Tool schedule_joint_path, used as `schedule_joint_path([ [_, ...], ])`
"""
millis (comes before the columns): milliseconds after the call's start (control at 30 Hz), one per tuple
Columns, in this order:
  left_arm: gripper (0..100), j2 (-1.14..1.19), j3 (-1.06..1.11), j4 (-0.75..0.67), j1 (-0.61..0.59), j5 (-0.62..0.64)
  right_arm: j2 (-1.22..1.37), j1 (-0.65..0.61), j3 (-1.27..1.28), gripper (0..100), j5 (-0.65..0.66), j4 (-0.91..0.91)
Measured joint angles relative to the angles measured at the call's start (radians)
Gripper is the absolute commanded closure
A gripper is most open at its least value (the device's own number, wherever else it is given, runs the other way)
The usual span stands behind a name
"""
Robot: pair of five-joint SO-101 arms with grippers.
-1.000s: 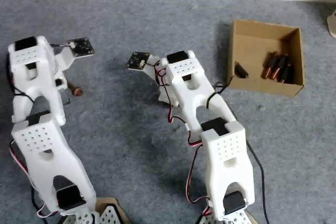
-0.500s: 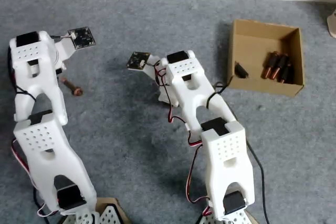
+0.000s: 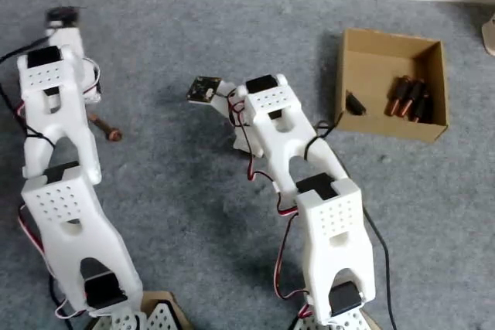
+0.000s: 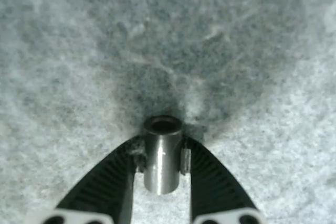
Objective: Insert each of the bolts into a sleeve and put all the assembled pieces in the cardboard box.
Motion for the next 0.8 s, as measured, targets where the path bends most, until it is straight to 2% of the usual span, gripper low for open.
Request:
schedule_joint_path([
  [67,99,0.0,0.0,0.064,0.0,0.133,0.0,0.0,0.0,99.2,0.0,0.0],
  [267,99,0.0,0.0,0.377,0.074,0.423,0.0,0.0,0.0,99.2,0.0,0.0],
  [500,99,0.0,-0.002,0.419,0.084,0.597,0.0,0.0,0.0,99.2,0.0,0.0],
  [733,99,0.0,-0.002,0.425,0.086,0.624,0.0,0.0,0.0,99.2,0.0,0.0],
  [800,99,0.0,-0.002,0.425,0.086,0.666,0.0,0.0,0.0,99.2,0.0,0.0],
])
